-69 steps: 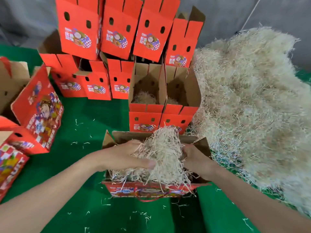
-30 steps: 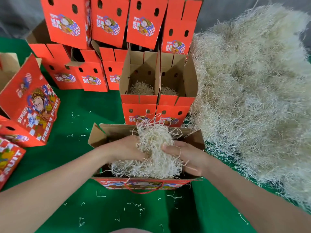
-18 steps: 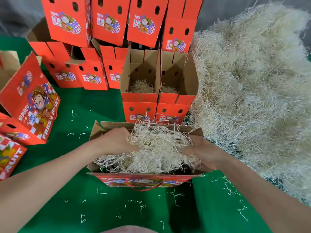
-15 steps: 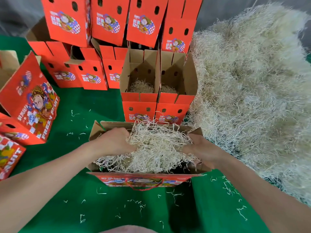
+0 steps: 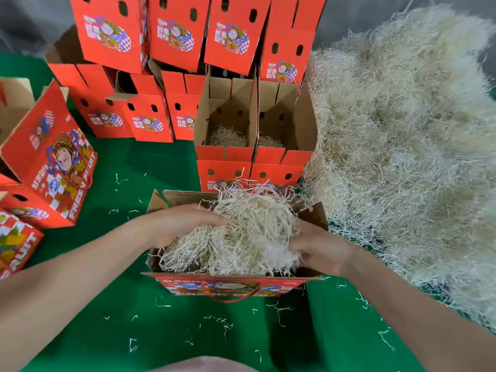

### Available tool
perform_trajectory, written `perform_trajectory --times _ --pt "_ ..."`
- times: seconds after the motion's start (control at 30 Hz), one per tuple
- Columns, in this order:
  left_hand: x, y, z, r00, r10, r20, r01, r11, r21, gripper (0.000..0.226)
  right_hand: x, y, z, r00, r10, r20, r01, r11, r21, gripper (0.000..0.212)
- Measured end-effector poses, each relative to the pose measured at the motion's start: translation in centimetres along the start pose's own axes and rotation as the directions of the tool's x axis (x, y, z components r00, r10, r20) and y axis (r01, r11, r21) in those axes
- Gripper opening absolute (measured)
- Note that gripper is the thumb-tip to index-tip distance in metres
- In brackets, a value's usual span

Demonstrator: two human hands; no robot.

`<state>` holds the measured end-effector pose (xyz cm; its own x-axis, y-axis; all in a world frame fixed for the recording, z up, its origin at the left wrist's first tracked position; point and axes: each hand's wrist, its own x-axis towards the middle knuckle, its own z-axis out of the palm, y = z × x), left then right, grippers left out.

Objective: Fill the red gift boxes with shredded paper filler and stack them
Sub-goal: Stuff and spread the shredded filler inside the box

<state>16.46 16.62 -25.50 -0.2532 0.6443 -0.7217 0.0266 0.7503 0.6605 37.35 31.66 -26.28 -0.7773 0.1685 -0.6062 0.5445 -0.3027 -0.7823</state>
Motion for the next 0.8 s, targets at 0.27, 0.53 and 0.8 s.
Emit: perform_trajectory --times 0.27,0.53,0.8 --pt "1.3 -0.4 2.2 0.964 0.19 0.187 -0.26 0.825 0.503 0.036 2.5 0.1 1.9 0.972 0.107 -0.208 -0.158 0.957 -0.243 0.052" --pt "1.6 -0.9 -1.1 0.968 0.14 -0.209 0.065 0.663 0.746 0.034 0.0 0.4 -2.5 0.925 0.053 -0.375 -0.23 0.865 -0.446 0.067" --pt "1.8 0.4 2.8 0.902 0.419 -0.1 -0.23 0.665 0.711 0.023 0.3 -0.9 -1.1 0.998 0.054 0.019 -0.045 0.941 -0.335 0.112"
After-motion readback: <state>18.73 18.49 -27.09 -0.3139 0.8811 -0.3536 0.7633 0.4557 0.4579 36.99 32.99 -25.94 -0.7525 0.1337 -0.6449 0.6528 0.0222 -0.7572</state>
